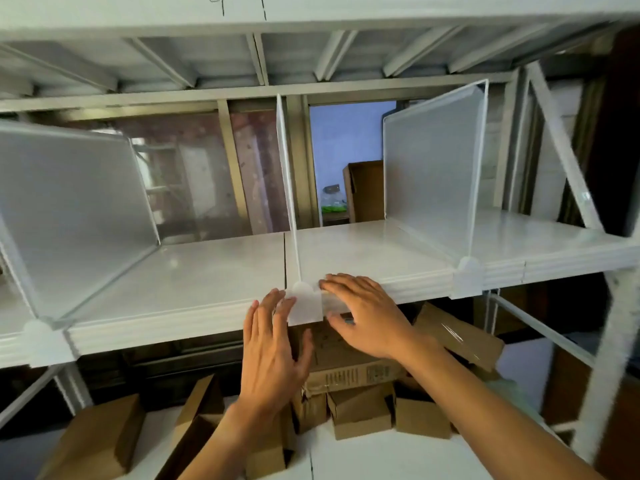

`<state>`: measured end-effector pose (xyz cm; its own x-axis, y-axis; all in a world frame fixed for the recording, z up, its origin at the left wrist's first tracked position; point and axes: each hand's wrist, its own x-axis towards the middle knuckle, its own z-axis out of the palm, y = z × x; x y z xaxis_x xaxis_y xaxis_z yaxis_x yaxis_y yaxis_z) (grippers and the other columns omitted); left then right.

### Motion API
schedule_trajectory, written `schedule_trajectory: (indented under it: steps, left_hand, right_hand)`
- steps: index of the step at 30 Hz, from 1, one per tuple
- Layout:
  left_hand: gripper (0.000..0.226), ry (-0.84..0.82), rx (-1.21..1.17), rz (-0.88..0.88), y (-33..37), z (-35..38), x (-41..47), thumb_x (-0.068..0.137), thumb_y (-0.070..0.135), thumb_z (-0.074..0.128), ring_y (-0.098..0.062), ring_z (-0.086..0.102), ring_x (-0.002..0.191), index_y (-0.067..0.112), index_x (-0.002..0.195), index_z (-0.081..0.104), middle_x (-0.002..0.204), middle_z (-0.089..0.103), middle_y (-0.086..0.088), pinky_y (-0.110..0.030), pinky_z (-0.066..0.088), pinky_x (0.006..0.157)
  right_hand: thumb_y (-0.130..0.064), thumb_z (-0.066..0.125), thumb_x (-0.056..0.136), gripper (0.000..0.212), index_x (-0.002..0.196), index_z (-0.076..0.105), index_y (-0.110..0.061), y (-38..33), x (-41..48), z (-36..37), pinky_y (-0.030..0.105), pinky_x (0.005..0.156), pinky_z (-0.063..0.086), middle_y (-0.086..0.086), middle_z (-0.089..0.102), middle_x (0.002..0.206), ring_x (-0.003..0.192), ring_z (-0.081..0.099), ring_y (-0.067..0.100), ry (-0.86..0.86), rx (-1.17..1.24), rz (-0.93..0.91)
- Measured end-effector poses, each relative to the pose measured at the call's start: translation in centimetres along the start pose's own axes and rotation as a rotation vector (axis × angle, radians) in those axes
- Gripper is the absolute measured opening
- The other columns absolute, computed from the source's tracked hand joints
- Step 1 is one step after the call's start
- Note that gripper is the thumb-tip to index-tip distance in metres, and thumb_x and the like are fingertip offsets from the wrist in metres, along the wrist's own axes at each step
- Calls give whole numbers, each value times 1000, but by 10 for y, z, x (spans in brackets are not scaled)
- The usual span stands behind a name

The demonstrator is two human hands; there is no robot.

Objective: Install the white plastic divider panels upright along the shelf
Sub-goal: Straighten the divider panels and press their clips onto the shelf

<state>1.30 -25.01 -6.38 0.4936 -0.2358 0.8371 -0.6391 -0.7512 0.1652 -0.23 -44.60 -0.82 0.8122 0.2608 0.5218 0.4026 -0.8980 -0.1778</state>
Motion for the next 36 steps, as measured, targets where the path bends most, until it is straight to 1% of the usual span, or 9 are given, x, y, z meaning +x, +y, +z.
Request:
schedule_trajectory:
  steps: [7, 12, 16, 19, 21, 25, 30, 33, 36]
  left_hand:
    - [45, -8, -47, 139, 47, 17, 15, 91, 32, 55, -25, 41, 137, 12, 132, 48, 144, 45, -9, -43, 25, 119]
    - [57, -80, -92, 156, 86, 36, 44, 93, 29, 57, -18, 25, 149, 15, 144, 34, 160, 29, -5, -48, 33, 116]
    - [67, -150, -12, 123, 128, 64, 60, 98, 36, 51, -13, 16, 151, 14, 154, 21, 166, 13, 0, -38, 19, 123]
    - [72, -209, 61, 134, 160, 86, 65, 100, 43, 43, -12, 9, 152, 17, 158, 10, 167, 5, 1, -33, 9, 124]
    - [74, -280, 144, 135, 177, 103, 69, 100, 50, 37, -13, 2, 153, 22, 159, 3, 167, -1, 2, -36, 4, 125]
    - [77, -373, 312, 99, 194, 130, 77, 98, 60, 34, -18, -4, 153, 27, 158, -1, 167, -3, 1, -42, -6, 123]
    - [68, -310, 284, 56, 202, 136, 83, 95, 59, 47, -17, 25, 146, 26, 152, 29, 158, 33, 1, -36, 7, 123]
    - [66, -268, 279, 70, 202, 139, 87, 94, 59, 51, -17, 33, 143, 27, 150, 36, 155, 40, 2, -32, 10, 120]
    - [65, -259, 292, 85, 201, 144, 86, 95, 58, 52, -19, 37, 142, 26, 150, 38, 154, 42, 1, -37, 19, 119]
  right_hand:
    - [-28, 44, 104, 49, 152, 37, -30, 20, -11, -25, 18, 112, 3, -15, 29, 160, 148, 18, 4, -80, 162, 40]
    - [-35, 47, 102, 43, 145, 47, -30, 51, -42, -45, 27, 114, 24, -13, 46, 151, 141, 36, 9, 42, 101, 47]
    - [-30, 52, 99, 27, 121, 64, -22, 94, -71, -72, 25, 97, 42, -8, 66, 122, 112, 57, 9, 159, 28, 3]
    - [-23, 58, 95, 14, 102, 68, -18, 135, -88, -91, 29, 85, 49, -5, 67, 101, 94, 59, 11, 296, -16, -33]
    - [-20, 60, 93, 11, 102, 66, -17, 167, -97, -99, 28, 82, 48, -4, 64, 99, 93, 58, 13, 365, -25, -27]
    - [-25, 63, 90, 33, 120, 56, -15, 218, -104, -110, 34, 87, 49, 2, 60, 114, 103, 57, 20, 339, -50, 36]
    - [-31, 64, 88, 62, 144, 43, -21, 247, -110, -106, 44, 113, 36, 2, 52, 141, 129, 48, 23, 155, -82, -36]
    - [-39, 62, 89, 68, 150, 37, -25, 256, -105, -103, 44, 117, 30, 1, 48, 145, 134, 43, 22, 125, -112, -61]
    - [-54, 62, 86, 76, 152, 34, -26, 259, -96, -94, 42, 114, 32, 3, 50, 141, 130, 45, 24, 140, -182, -75]
